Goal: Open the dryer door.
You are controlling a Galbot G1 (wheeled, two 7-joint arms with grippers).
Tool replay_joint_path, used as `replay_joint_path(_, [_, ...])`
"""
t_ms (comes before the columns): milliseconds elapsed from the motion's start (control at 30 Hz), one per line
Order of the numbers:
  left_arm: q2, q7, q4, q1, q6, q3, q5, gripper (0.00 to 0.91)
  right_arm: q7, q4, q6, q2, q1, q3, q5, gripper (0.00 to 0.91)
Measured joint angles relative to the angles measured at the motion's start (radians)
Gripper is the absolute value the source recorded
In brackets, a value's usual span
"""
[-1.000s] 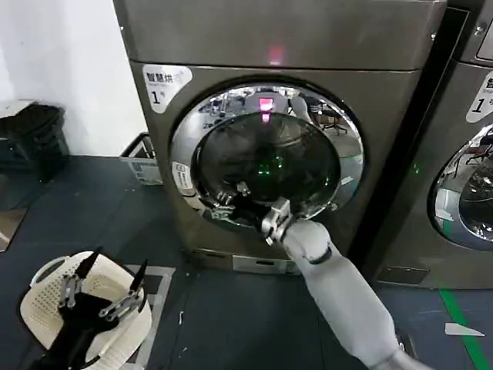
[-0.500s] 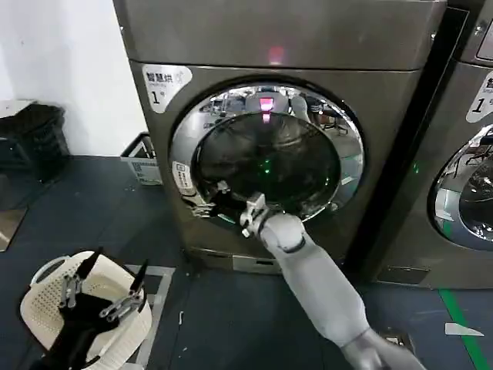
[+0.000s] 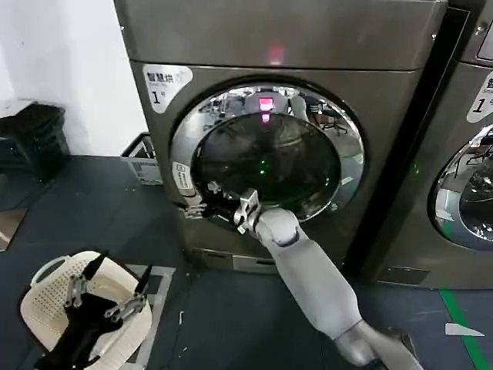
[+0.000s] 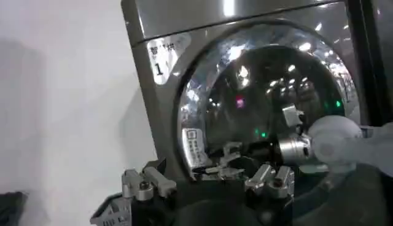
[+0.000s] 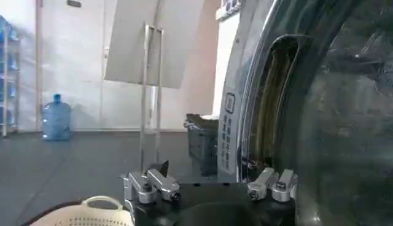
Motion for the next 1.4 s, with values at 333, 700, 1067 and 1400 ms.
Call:
replay_joint_path(333, [0.135, -0.033, 0.118, -0.127, 0.082, -0.088, -0.156, 0.907, -0.240, 0.147, 0.028, -0.087, -0.097, 0.055, 0.002, 0.907])
replay_joint_path(700, [0.347, 0.099, 0.324, -0.233, -0.015, -0.163, -0.267, 0.907, -0.481, 0.278, 0.079, -0.178, -0.253, 0.144, -0.010, 0.907])
replay_joint_path(1067, [0.542, 0.091, 0.457, -0.331, 0.022, -0.106, -0.482, 0.907, -0.729, 0.317, 0.114, -0.255, -0.364, 0.231, -0.007, 0.907])
replay_joint_path(1400, [0.689, 0.135, 0.507, -0.444, 0.020, 0.008, -0.536, 0.907, -0.798, 0.288, 0.181, -0.317, -0.417, 0.303, 0.021, 0.907])
